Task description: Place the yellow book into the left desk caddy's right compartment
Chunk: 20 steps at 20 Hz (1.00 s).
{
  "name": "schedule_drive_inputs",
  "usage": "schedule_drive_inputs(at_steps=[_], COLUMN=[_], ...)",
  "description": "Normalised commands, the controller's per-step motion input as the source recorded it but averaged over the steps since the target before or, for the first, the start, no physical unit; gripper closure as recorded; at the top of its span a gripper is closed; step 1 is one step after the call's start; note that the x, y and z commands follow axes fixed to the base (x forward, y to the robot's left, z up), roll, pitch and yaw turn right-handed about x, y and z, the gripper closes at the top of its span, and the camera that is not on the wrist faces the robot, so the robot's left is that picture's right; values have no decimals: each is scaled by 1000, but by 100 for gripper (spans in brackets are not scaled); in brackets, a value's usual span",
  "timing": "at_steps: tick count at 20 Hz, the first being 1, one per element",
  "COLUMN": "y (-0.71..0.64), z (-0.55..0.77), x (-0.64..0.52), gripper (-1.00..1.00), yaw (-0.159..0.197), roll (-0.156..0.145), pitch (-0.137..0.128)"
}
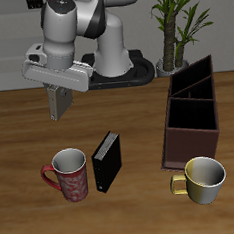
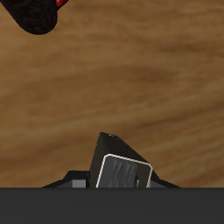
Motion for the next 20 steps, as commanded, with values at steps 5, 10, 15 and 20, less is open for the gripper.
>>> schedule_drive_inputs(at_steps=[5, 10, 15, 20], y=[548, 459, 370, 452], z=[914, 627, 363, 289], x=[-114, 22, 222, 236], gripper=[100, 100, 100, 100], yaw=[33, 40, -6, 8], roll=[42, 30, -36, 13], pitch=[-92, -53, -3, -1])
